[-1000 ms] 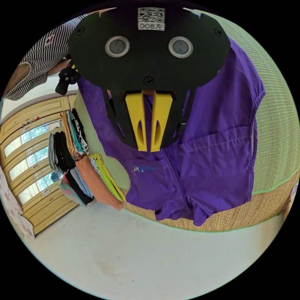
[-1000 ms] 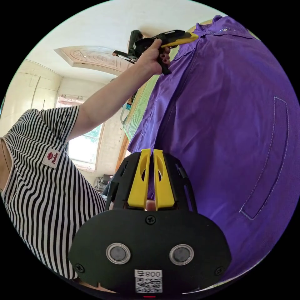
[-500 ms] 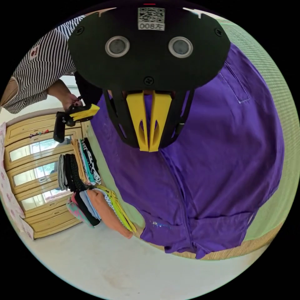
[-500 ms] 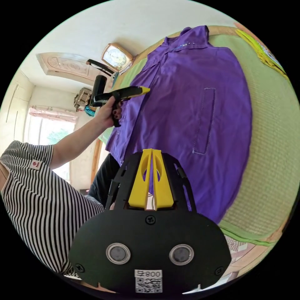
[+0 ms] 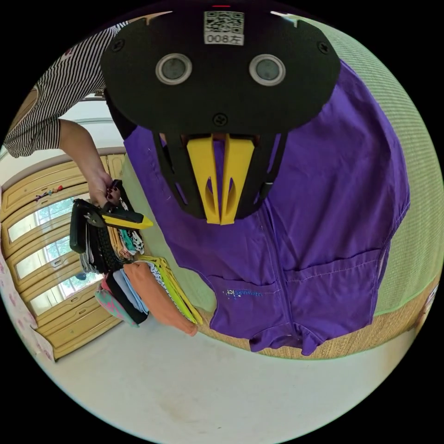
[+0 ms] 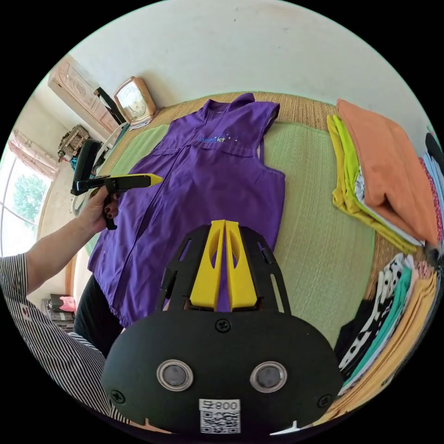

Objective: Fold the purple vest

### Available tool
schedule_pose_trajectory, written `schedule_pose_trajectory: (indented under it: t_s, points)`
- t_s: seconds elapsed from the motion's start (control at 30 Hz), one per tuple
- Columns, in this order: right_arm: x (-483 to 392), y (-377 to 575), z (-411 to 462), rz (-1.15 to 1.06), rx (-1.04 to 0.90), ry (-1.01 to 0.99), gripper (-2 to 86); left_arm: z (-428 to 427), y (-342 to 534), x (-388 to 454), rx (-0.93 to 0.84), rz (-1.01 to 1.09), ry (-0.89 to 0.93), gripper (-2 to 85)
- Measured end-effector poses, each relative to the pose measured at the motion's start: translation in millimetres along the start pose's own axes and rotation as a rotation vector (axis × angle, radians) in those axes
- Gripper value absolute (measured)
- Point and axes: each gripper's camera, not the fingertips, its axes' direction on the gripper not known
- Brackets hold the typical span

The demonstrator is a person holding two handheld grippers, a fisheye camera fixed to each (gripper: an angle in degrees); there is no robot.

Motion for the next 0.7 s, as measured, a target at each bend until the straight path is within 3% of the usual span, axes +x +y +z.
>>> schedule_pose_trajectory:
  t_s: [0.23, 0.33, 0.47, 0.7]
  points:
    - [54.5, -73.3, 52.2, 0.055, -0.08, 0.154, 0.1, 22.8, -45.0, -26.3, -0.001, -0.007, -0.073, 0.1]
    - [72.0, -64.2, 44.3, 0.106, -0.01, 0.064, 0.1, 36.6, -41.9, -37.8, -0.029, -0.008, -0.045, 0.1]
    - [62.5, -73.2, 20.7, 0.107, 0.089, 0.155, 0.0, 13.9, -31.8, -46.3, 0.056, 0.015, 0.047, 0.1]
    - [37.6, -187.3, 6.2, -0.045, 0.205, 0.131, 0.0, -48.7, -48.5, -109.0, 0.196, -0.077, -0.128, 0.1]
